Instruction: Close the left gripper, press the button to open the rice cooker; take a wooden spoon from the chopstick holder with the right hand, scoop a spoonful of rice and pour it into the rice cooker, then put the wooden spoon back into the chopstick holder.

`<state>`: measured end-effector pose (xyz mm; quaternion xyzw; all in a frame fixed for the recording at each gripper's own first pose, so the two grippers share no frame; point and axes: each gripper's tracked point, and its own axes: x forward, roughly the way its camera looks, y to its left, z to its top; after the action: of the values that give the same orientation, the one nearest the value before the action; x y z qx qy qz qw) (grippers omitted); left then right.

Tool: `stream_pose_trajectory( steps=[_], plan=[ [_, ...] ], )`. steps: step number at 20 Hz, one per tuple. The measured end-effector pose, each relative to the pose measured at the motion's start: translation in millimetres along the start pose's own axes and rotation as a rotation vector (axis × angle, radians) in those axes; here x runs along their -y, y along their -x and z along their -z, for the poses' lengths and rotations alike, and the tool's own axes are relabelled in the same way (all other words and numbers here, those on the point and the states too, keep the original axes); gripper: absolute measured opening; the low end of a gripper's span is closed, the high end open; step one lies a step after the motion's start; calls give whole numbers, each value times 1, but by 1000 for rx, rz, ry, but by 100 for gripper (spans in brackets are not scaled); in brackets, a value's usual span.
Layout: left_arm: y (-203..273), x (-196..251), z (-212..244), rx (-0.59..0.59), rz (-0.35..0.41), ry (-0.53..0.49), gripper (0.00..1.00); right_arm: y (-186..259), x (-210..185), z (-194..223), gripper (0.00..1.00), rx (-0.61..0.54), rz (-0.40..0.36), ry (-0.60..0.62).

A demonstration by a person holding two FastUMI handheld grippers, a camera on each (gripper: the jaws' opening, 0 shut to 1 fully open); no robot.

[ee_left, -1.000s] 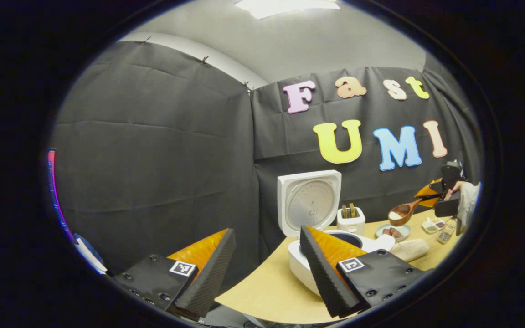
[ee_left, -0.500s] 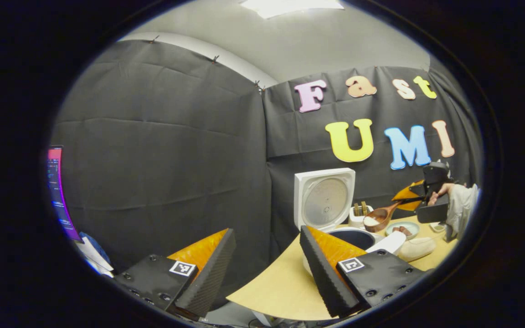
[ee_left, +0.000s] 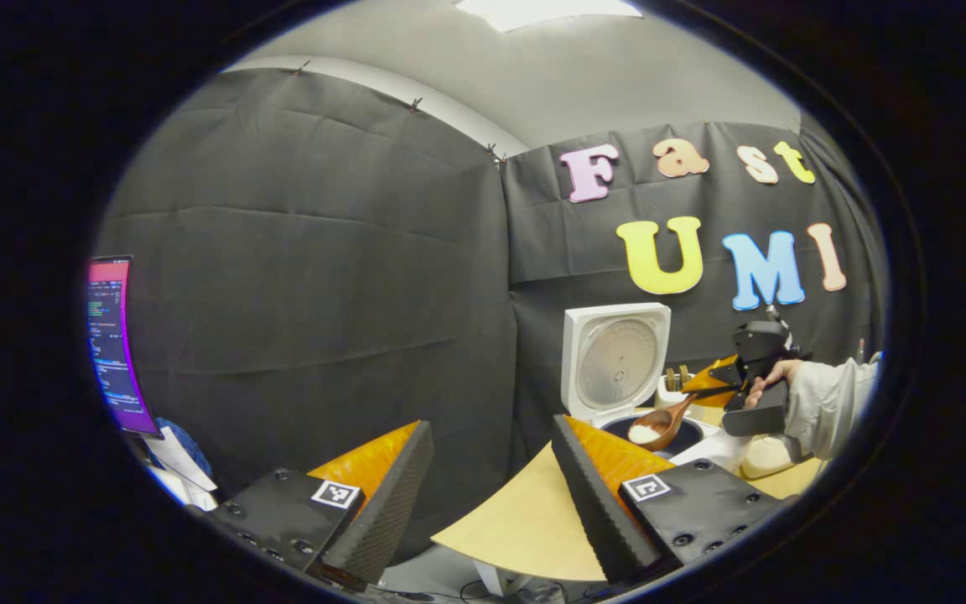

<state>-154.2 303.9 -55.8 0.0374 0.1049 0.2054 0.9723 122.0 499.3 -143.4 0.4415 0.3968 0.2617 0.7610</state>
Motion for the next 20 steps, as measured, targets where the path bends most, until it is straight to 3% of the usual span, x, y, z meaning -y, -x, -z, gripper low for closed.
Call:
stream_pose_trajectory(
  steps=[4,12,20],
  plan=[
    [-1,-6,7,-10,-17,15,100,-14,-1,17,9,-27,47,132],
    [16,-23,17,-21,-32,38,100,-21,-3,26,9,-53,130,505],
    [12,-17,17,-13,-21,43,100,-15,-14,13,10,-1,201,969]
  ],
)
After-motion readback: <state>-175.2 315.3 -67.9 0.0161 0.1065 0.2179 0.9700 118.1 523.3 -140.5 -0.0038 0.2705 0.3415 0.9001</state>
